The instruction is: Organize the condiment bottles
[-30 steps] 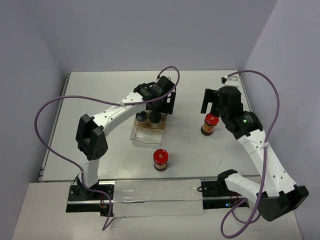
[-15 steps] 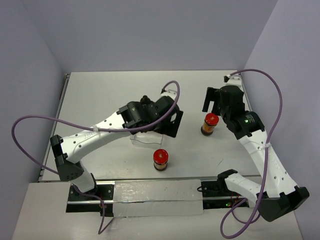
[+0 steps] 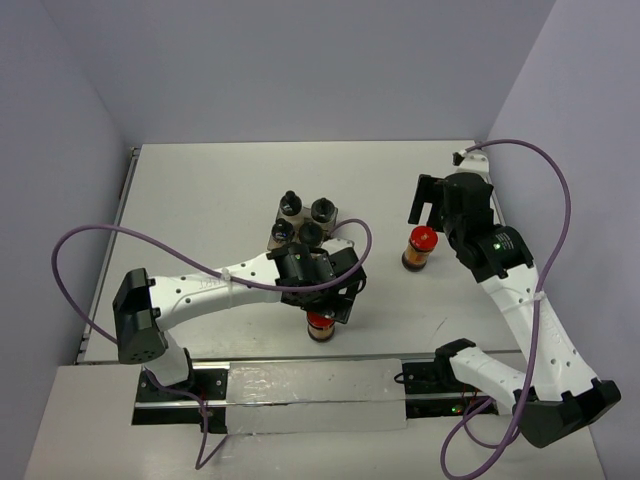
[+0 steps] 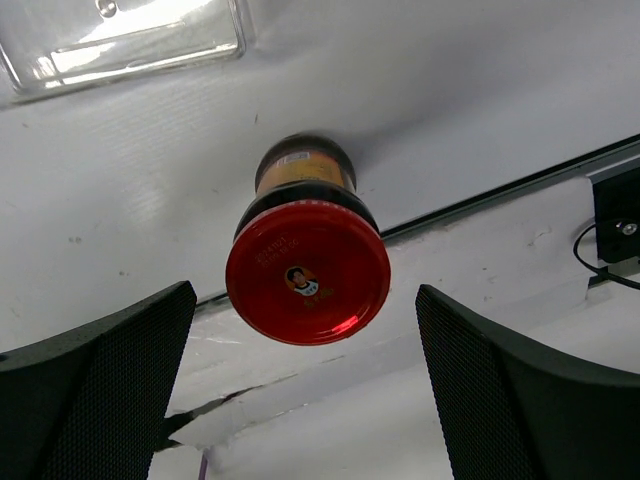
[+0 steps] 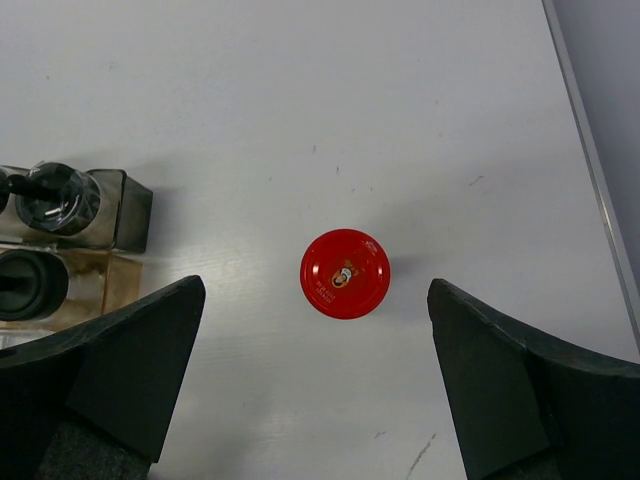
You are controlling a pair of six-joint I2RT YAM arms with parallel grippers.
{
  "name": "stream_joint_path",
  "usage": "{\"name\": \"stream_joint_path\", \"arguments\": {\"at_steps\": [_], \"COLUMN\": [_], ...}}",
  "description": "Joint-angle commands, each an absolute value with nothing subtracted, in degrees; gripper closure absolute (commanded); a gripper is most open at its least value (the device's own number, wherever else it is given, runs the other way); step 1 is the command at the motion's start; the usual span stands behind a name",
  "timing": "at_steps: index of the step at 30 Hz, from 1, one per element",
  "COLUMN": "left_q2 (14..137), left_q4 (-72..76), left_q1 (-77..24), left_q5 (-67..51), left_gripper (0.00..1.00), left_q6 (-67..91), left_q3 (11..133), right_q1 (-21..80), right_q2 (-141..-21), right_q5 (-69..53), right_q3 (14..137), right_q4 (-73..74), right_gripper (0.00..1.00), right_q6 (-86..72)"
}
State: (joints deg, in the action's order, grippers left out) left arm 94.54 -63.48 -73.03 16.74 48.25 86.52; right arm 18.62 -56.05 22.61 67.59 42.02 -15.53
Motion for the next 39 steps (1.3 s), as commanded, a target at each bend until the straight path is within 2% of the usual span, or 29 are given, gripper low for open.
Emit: {"name": "stream_joint_path", "arguments": {"at_steps": [1,7,13,19,23,26,29,33,39], "left_q2": [93.3,96.3,99.7,100.8,101.3,101.2,101.0,100.9,97.7], "left_q4": [-59.2,-57.5,-59.1,-60.5,-62.2,-62.6,-62.7,-64.8,-66.2], "left_q1": [-73.3,-73.9,-74.9,-75.4,-75.4,-75.4,-75.4,-75.4,-75.4], "left_q5": [13.9,13.6,16.4,18.3,20.1,20.4,20.8,22.9,24.8], "left_gripper": [0.01,0.02,0.11,0.16,0.24,0.33,0.49,0.88,0.89], "left_q6": [51.6,52.0,52.9,53.5,53.9,54.0,53.6,52.9,52.0], "left_q3": [83.9,83.0,84.9,85.5,86.3,86.6,86.3,87.2,89.1], "right_q1": [18.2,18.2,18.3,18.3,18.3,18.3,18.3,18.2,18.2], "right_q2": [-55.0,-55.9,-55.6,-55.7,-56.0,-56.1,-56.1,-56.0,-56.7], "right_q5": [22.8,20.7,21.0,20.7,20.0,19.7,19.8,19.7,19.2], "right_q3": [68.8,68.9,69.0,68.5,68.2,68.2,68.3,68.5,68.5], "right_q4": [41.3,41.1,41.0,40.8,40.5,40.3,40.3,40.1,39.9], "right_gripper": [0.00,0.00,0.00,0.00,0.00,0.00,0.00,0.00,0.00], "right_q6": [-15.5,-15.5,-15.5,-15.5,-15.5,-15.5,-15.5,-15.5,-15.5]}}
